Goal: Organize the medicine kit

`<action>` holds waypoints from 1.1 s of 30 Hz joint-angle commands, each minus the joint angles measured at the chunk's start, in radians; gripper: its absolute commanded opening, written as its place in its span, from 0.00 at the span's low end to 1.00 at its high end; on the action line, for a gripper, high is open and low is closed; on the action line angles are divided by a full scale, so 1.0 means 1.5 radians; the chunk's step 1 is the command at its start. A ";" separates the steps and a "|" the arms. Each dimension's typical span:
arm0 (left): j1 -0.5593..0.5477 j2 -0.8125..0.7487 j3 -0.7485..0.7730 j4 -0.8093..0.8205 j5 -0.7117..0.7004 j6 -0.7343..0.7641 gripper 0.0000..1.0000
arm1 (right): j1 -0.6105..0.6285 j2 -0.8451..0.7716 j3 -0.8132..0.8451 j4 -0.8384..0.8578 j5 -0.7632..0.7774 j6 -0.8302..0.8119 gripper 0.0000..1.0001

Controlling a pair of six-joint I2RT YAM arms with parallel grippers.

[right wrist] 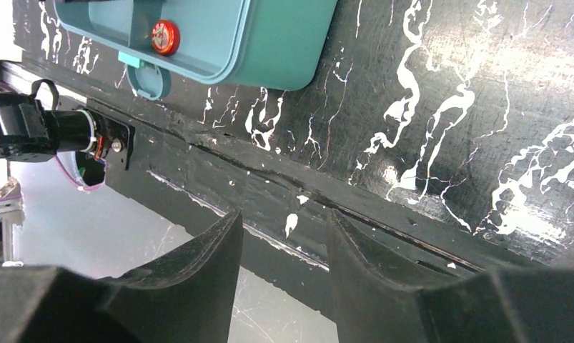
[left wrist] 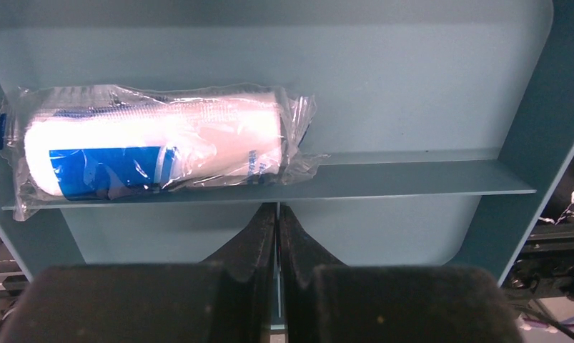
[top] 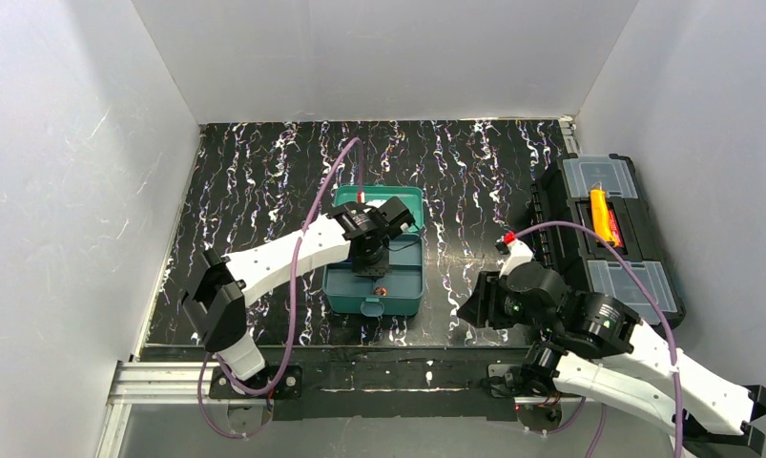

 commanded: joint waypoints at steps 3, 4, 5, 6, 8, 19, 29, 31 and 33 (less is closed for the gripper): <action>-0.005 -0.052 -0.016 -0.035 0.050 0.020 0.12 | -0.001 0.071 0.069 0.036 0.041 -0.014 0.58; -0.005 -0.056 -0.015 -0.035 0.054 0.026 0.18 | -0.001 0.084 0.078 0.038 0.046 -0.016 0.60; -0.005 -0.060 -0.011 -0.037 0.055 0.034 0.22 | -0.001 0.098 0.087 0.036 0.052 -0.018 0.62; -0.005 -0.064 -0.007 -0.040 0.057 0.041 0.25 | -0.001 0.110 0.098 0.035 0.059 -0.021 0.64; -0.005 -0.073 0.005 -0.046 0.063 0.059 0.32 | -0.002 0.140 0.121 0.033 0.069 -0.028 0.67; -0.005 -0.182 0.079 -0.126 0.012 0.122 0.48 | -0.086 0.252 0.216 0.059 0.051 -0.113 0.71; 0.099 -0.349 -0.037 -0.102 0.038 0.145 0.59 | -0.234 0.332 0.237 0.147 -0.107 -0.155 0.75; 0.141 -0.379 -0.079 -0.067 0.081 0.152 0.59 | -0.249 0.352 0.244 0.156 -0.119 -0.163 0.76; 0.166 -0.395 -0.111 -0.054 0.091 0.155 0.60 | -0.266 0.366 0.251 0.161 -0.140 -0.170 0.77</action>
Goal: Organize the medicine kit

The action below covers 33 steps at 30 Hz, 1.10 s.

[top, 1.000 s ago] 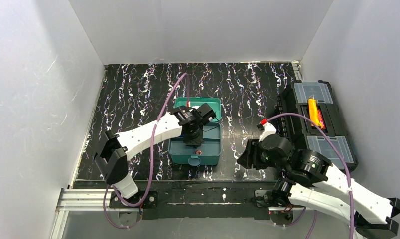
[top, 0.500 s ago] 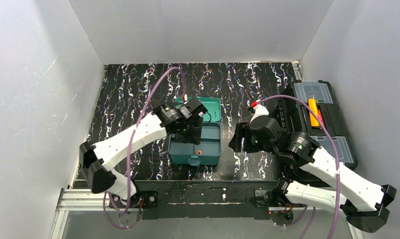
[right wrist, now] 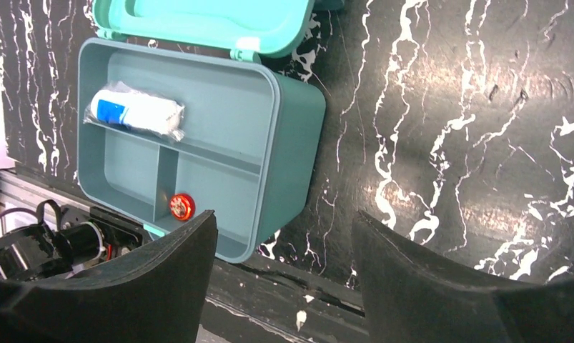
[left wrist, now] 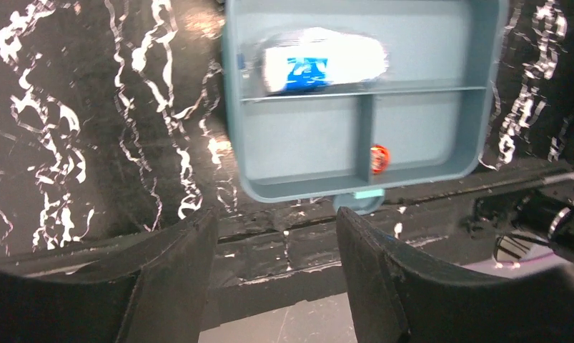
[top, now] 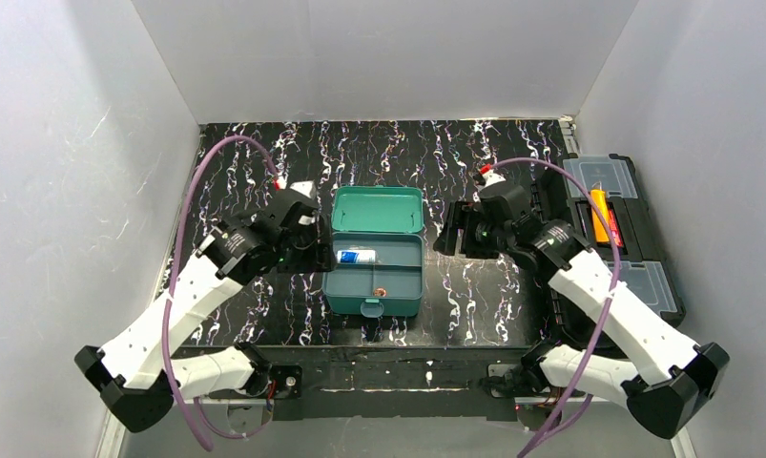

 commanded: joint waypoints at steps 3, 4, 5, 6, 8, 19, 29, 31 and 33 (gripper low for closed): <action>0.082 -0.031 -0.097 0.042 0.068 0.022 0.60 | -0.056 0.038 0.042 0.069 -0.089 -0.037 0.77; 0.091 -0.030 -0.115 0.052 0.081 0.022 0.60 | -0.066 0.043 0.039 0.078 -0.104 -0.037 0.77; 0.101 -0.027 -0.129 0.064 0.095 0.023 0.60 | -0.077 0.047 0.035 0.088 -0.119 -0.036 0.77; 0.110 -0.025 -0.142 0.073 0.107 0.022 0.59 | -0.086 0.051 0.032 0.097 -0.132 -0.037 0.77; 0.129 -0.024 -0.167 0.097 0.127 0.022 0.59 | -0.104 0.055 0.025 0.113 -0.158 -0.036 0.78; 0.169 0.029 -0.216 0.158 0.171 0.025 0.46 | -0.173 0.115 0.003 0.188 -0.237 -0.025 0.77; 0.169 0.082 -0.195 0.151 0.135 0.039 0.35 | -0.200 0.154 -0.014 0.245 -0.277 -0.017 0.75; 0.169 0.090 -0.191 0.152 0.127 0.042 0.33 | -0.203 0.164 -0.017 0.255 -0.281 -0.017 0.75; 0.169 0.102 -0.186 0.151 0.126 0.045 0.29 | -0.207 0.176 -0.021 0.267 -0.289 -0.014 0.75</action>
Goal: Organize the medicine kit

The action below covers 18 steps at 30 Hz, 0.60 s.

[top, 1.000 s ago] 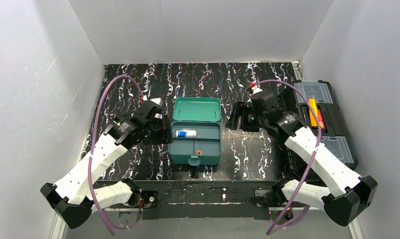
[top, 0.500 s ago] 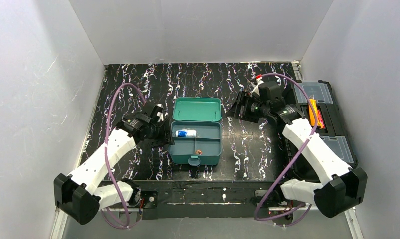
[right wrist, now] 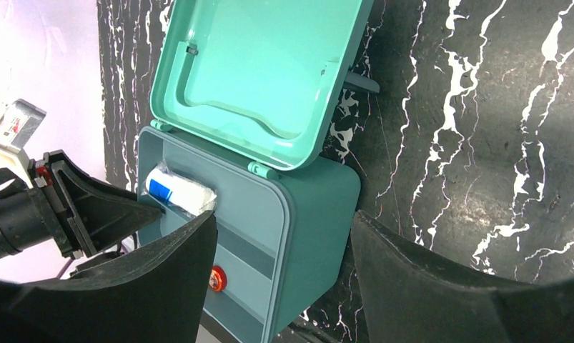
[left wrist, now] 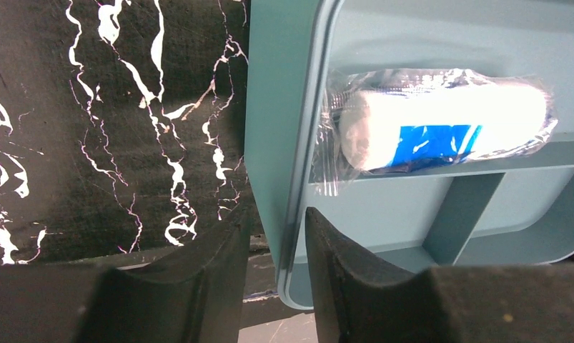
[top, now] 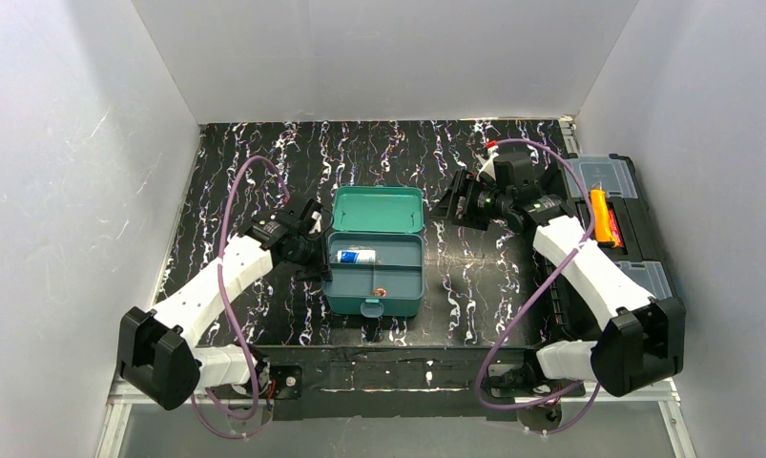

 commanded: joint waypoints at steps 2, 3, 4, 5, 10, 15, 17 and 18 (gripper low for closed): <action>0.004 0.023 0.030 -0.003 -0.015 0.018 0.25 | -0.013 0.031 -0.010 0.062 -0.040 0.004 0.75; 0.004 0.027 0.031 -0.001 -0.014 0.020 0.22 | -0.017 0.036 -0.012 0.065 -0.042 0.006 0.75; 0.004 0.032 0.031 0.001 -0.011 0.020 0.20 | -0.020 0.041 -0.014 0.074 -0.043 0.007 0.76; 0.004 0.037 0.033 0.002 -0.009 0.022 0.17 | -0.022 0.045 -0.017 0.085 -0.047 0.008 0.76; 0.004 0.054 0.039 0.006 -0.007 0.032 0.01 | -0.039 0.084 -0.018 0.125 -0.068 0.011 0.80; 0.004 0.065 0.037 0.002 -0.018 0.047 0.00 | -0.050 0.145 -0.008 0.167 -0.100 0.026 0.86; 0.004 0.063 0.036 0.002 -0.019 0.053 0.00 | -0.053 0.168 -0.008 0.192 -0.115 0.035 0.86; 0.004 0.062 0.038 0.002 -0.018 0.058 0.00 | -0.054 0.177 -0.008 0.207 -0.121 0.042 0.86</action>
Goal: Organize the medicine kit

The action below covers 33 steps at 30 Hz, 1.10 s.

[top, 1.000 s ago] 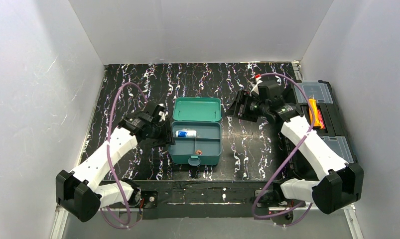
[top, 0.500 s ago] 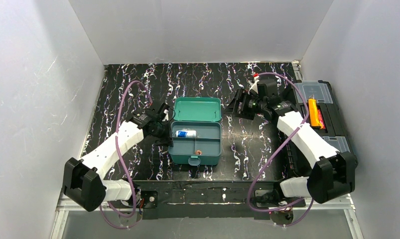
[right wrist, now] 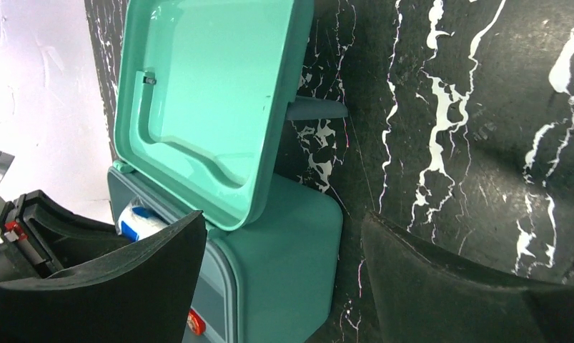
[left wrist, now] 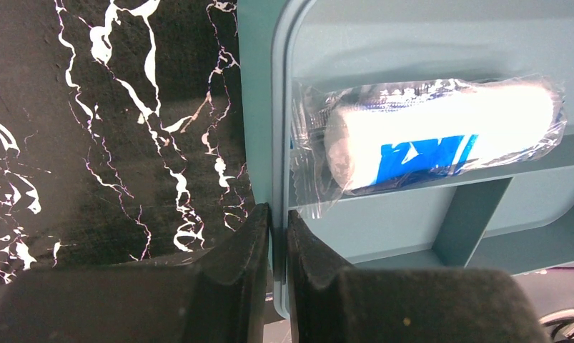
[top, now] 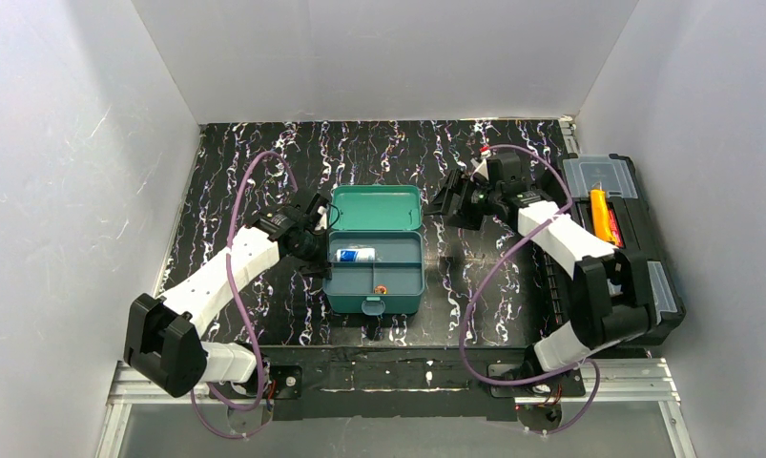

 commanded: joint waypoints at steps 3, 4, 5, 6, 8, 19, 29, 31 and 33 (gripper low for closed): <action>0.005 0.010 0.009 -0.001 -0.022 0.032 0.00 | -0.010 0.059 0.021 0.119 -0.064 0.031 0.87; 0.005 0.010 0.009 -0.001 -0.018 0.035 0.00 | -0.011 0.071 0.026 0.131 -0.071 0.036 0.87; 0.005 0.009 0.008 -0.001 -0.014 0.038 0.00 | -0.011 0.083 0.030 0.144 -0.077 0.040 0.87; 0.005 0.010 0.008 -0.001 -0.011 0.042 0.00 | -0.013 0.095 0.035 0.159 -0.081 0.044 0.87; 0.005 0.009 0.005 0.000 -0.007 0.049 0.00 | -0.015 0.116 0.044 0.187 -0.092 0.052 0.87; -0.002 0.007 -0.006 -0.001 0.014 0.096 0.00 | -0.024 0.243 0.126 0.263 -0.162 0.079 0.87; -0.018 0.003 -0.016 0.010 0.028 0.115 0.00 | -0.024 0.318 0.153 0.349 -0.219 0.123 0.86; -0.021 0.004 -0.018 0.012 0.031 0.116 0.00 | -0.024 0.325 0.151 0.378 -0.231 0.136 0.85; -0.026 0.006 -0.020 0.014 0.034 0.116 0.00 | -0.024 0.333 0.152 0.406 -0.248 0.147 0.85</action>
